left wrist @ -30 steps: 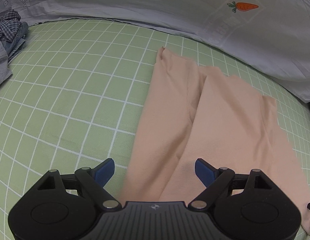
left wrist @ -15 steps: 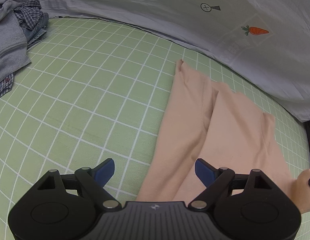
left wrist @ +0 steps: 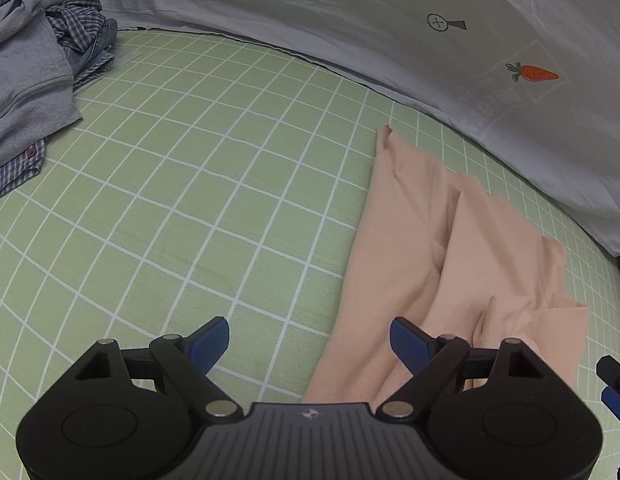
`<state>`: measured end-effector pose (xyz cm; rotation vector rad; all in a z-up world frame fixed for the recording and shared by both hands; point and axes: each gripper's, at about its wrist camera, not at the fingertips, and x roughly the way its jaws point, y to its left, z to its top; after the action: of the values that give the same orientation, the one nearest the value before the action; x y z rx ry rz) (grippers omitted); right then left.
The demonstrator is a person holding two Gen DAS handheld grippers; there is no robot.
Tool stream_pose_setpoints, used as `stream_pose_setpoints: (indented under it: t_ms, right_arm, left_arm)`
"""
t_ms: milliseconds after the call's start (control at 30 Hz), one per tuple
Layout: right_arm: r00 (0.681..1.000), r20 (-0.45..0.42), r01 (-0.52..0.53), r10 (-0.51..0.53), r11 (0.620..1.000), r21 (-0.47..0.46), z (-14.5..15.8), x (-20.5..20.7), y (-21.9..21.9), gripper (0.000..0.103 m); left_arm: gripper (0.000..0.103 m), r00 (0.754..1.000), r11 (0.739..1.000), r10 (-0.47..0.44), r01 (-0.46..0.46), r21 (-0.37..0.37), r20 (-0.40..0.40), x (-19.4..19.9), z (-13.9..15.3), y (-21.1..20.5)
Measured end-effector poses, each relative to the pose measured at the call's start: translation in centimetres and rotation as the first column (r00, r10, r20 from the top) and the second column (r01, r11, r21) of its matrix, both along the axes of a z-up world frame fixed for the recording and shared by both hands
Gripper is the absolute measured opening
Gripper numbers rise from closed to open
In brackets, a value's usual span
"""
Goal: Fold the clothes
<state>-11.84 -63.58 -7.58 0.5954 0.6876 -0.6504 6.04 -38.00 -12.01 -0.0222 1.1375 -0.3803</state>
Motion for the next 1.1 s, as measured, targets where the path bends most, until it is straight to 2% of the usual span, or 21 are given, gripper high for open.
stream_pose_setpoints:
  t_ms: [200,300,400,467,533,567,700,1067,1100]
  right_arm:
    - [0.967,-0.113,0.222,-0.227,0.974,-0.056,-1.8,-6.1,-3.2,0.089]
    - [0.946,-0.144,0.286,-0.289,0.957,-0.042,-3.1,-8.2,-4.2,0.091]
    - [0.932,-0.160,0.328,-0.324,0.945,-0.005,-4.2,-9.3,-5.0,0.091]
    - [0.931,-0.152,0.340,-0.332,0.940,0.028,-4.8,-9.7,-5.4,0.091]
    - [0.927,-0.155,0.353,-0.342,0.934,0.048,-5.3,-9.8,-5.7,0.091]
    - [0.927,-0.158,0.352,-0.340,0.935,0.052,-5.4,-9.6,-5.8,0.091]
    - [0.931,-0.175,0.333,-0.319,0.941,0.055,-5.9,-8.8,-5.9,0.091]
    - [0.953,-0.220,0.224,-0.210,0.974,0.041,-5.9,-6.2,-4.5,0.091]
    - [0.955,-0.224,0.206,-0.193,0.978,0.037,-5.8,-5.8,-4.2,0.091]
  left_arm:
    - [0.088,0.991,0.991,-0.132,0.131,0.019,0.027,-1.3,0.8,-3.9]
    - [0.088,0.980,0.981,-0.194,0.193,0.026,0.038,-1.9,1.0,-5.7]
    - [0.085,0.961,0.961,-0.275,0.275,-0.006,0.036,-2.3,1.0,-7.4]
    - [0.076,0.949,0.949,-0.314,0.315,-0.027,0.022,-2.4,0.6,-8.5]
    - [0.058,0.939,0.939,-0.343,0.343,-0.022,-0.005,-2.3,-0.1,-9.5]
    - [0.053,0.935,0.935,-0.354,0.354,-0.022,-0.015,-2.2,-0.4,-9.8]
    - [0.005,0.927,0.928,-0.373,0.371,-0.040,-0.032,-1.8,-0.9,-10.4]
    - [0.004,0.955,0.943,-0.274,0.290,-0.166,0.111,1.1,4.2,-6.9]
    - [0.004,0.964,0.951,-0.240,0.258,-0.172,0.118,1.8,4.2,-6.0]
